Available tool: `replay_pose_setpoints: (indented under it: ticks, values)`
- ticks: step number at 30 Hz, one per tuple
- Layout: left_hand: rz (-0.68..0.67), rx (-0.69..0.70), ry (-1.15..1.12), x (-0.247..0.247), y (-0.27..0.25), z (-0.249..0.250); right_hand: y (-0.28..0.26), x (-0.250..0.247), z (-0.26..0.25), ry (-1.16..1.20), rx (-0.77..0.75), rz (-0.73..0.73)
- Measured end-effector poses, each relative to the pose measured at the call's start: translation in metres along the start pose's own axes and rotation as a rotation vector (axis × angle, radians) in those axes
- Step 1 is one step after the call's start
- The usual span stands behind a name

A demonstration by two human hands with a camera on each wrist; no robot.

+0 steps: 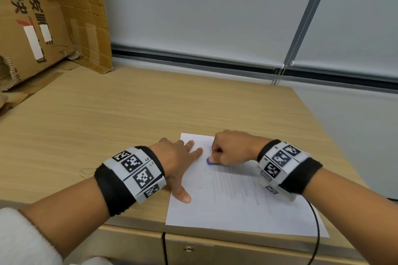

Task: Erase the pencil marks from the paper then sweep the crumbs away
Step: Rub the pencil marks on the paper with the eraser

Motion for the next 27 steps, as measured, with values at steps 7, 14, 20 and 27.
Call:
replay_pose_setpoints:
  ticks: [7,14,20,27]
  values:
    - [0.038,0.024,-0.034,0.003,-0.002,-0.003,-0.004,0.003,-0.004,0.033,-0.034,-0.185]
    - [0.033,0.026,-0.03,0.002,-0.003,-0.004,0.02,-0.009,0.001,-0.044,0.045,0.04]
    - [0.03,0.034,-0.049,0.005,0.001,-0.005,-0.005,0.001,-0.018,-0.013,-0.08,-0.224]
    - [0.03,0.041,-0.056,0.005,0.002,-0.005,-0.015,0.01,-0.02,-0.074,-0.078,-0.057]
Point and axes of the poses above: each hand's wrist, its own y-axis towards the middle knuckle, its own x-axis out of the palm, z = x × y, the point moved 1 cm from there along y, towards the middle knuckle, and after that the axes turned 5 degrees about -y, right-handed, at the moved point
